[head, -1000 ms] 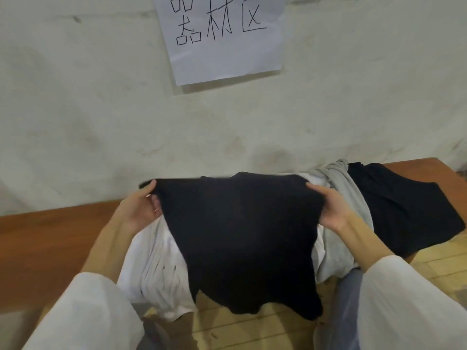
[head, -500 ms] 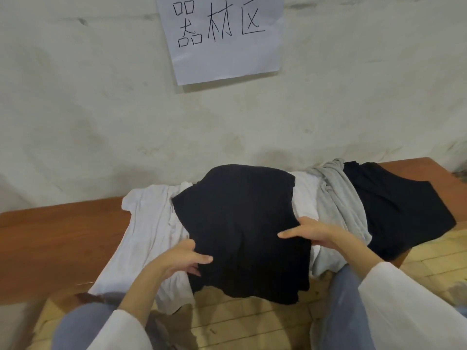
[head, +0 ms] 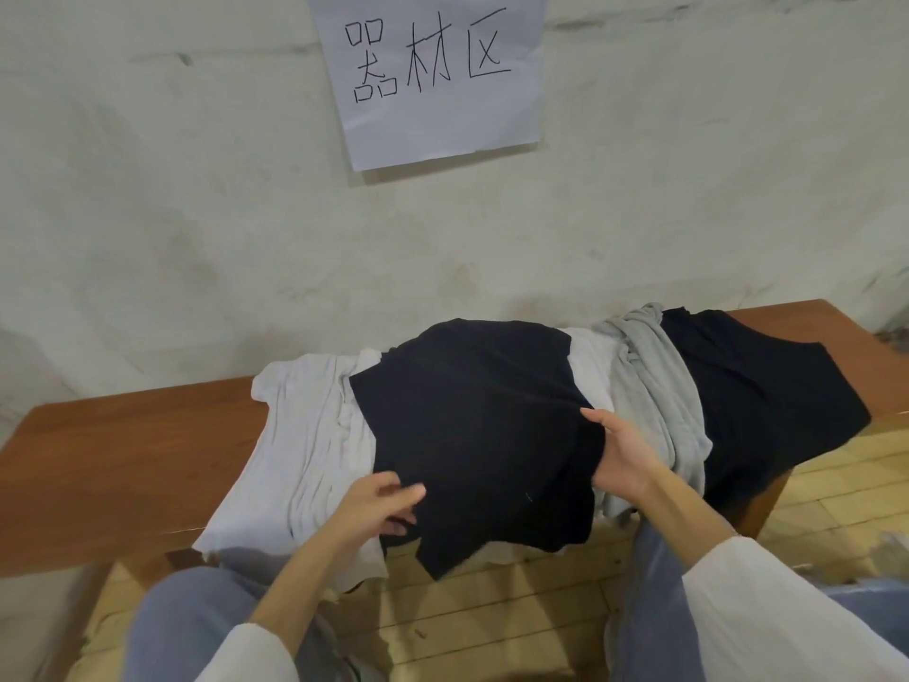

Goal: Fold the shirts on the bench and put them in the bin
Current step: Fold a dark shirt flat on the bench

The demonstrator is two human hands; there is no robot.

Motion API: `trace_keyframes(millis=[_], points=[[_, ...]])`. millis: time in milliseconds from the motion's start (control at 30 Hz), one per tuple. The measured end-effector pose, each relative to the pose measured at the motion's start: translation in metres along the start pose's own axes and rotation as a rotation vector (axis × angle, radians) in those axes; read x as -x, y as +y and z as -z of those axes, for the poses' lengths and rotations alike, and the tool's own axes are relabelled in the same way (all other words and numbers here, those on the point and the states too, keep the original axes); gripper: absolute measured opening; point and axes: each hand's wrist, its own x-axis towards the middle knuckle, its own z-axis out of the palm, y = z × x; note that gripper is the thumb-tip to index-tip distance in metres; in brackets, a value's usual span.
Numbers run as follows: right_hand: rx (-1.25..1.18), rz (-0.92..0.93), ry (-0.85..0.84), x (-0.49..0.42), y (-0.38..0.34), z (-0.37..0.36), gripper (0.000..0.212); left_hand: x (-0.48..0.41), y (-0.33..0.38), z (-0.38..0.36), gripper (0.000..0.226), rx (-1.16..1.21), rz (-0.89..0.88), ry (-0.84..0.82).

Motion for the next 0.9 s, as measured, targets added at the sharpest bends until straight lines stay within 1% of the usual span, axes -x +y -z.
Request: trace_keyframes(millis=[33,67,100,133,167,200,233,267,300,333,367,400,433,467,500,533,567,600,633,667,700,733,767,800,833,867,900], points=[[0.035,0.009,-0.002,0.002,-0.002,0.002,0.043,-0.002,-0.004,-0.003,0.019,-0.148,-0.04,0.004],[0.081,0.017,-0.011,0.005,-0.005,0.004,0.044,-0.004,-0.007,-0.006,0.016,-0.198,-0.059,0.017],[0.141,0.02,-0.005,0.006,-0.009,0.006,0.044,-0.006,-0.008,-0.008,0.019,-0.178,-0.065,0.023],[0.244,0.034,0.021,0.008,-0.011,0.009,0.043,-0.005,-0.006,-0.01,0.023,-0.063,-0.052,0.042],[0.403,0.073,0.072,0.01,-0.013,0.013,0.042,-0.004,-0.004,-0.013,0.026,0.086,-0.036,0.086],[0.612,0.129,0.157,0.012,-0.017,0.018,0.044,-0.004,-0.003,-0.013,0.026,0.216,-0.022,0.173],[0.825,0.179,0.241,0.014,-0.02,0.025,0.051,-0.002,0.0,-0.013,0.026,0.272,-0.028,0.292],[0.994,0.201,0.281,0.015,-0.023,0.034,0.062,-0.002,0.0,-0.008,0.026,0.265,-0.039,0.412],[1.116,0.181,0.288,0.015,-0.027,0.042,0.073,-0.001,0.0,-0.002,0.028,0.244,-0.062,0.51],[1.222,0.134,0.284,0.017,-0.029,0.051,0.079,-0.001,0.0,0.005,0.032,0.241,-0.073,0.587],[1.326,0.092,0.278,0.017,-0.031,0.058,0.077,-0.001,0.001,0.013,0.035,0.236,-0.073,0.644],[1.406,0.056,0.275,0.018,-0.033,0.064,0.067,-0.002,0.0,0.02,0.036,0.243,-0.059,0.671],[1.434,0.04,0.279,0.019,-0.034,0.067,0.05,-0.003,0.0,0.025,0.039,0.263,-0.025,0.646],[1.417,0.064,0.298,0.02,-0.035,0.067,0.035,-0.002,0.0,0.029,0.043,0.299,0.023,0.566],[1.387,0.115,0.331,0.021,-0.035,0.066,0.031,0.001,0.001,0.031,0.047,0.33,0.068,0.441],[1.344,0.17,0.373,0.022,-0.033,0.065,0.034,0.003,-0.003,0.033,0.05,0.296,0.122,0.313],[1.293,0.213,0.409,0.022,-0.032,0.064,0.039,0.007,-0.007,0.034,0.057,0.193,0.173,0.174],[1.249,0.231,0.424,0.021,-0.03,0.064,0.044,0.009,-0.012,0.037,0.065,0.039,0.21,0.023],[1.224,0.217,0.398,0.021,-0.027,0.063,0.048,0.011,-0.018,0.037,0.067,-0.107,0.232,-0.109],[1.219,0.166,0.343,0.023,-0.023,0.062,0.05,0.012,-0.022,0.036,0.065,-0.238,0.25,-0.2],[1.221,0.095,0.266,0.025,-0.02,0.062,0.051,0.013,-0.026,0.035,0.061,-0.346,0.271,-0.251],[1.239,-0.017,0.194,0.028,-0.019,0.063,0.053,0.014,-0.032,0.034,0.056,-0.443,0.292,-0.283],[1.276,-0.131,0.127,0.031,-0.018,0.063,0.065,0.013,-0.036,0.032,0.052,-0.529,0.316,-0.291],[1.336,-0.251,0.089,0.034,-0.017,0.064,0.087,0.014,-0.039,0.031,0.051,-0.565,0.337,-0.296],[1.402,-0.359,0.071,0.033,-0.016,0.069,0.104,0.015,-0.041,0.03,0.053,-0.542,0.361,-0.299],[1.448,-0.44,0.072,0.033,-0.015,0.072,0.109,0.015,-0.044,0.029,0.054,-0.464,0.386,-0.275],[1.437,-0.465,0.085,0.032,-0.015,0.076,0.106,0.017,-0.045,0.027,0.051,-0.379,0.407,-0.242]])
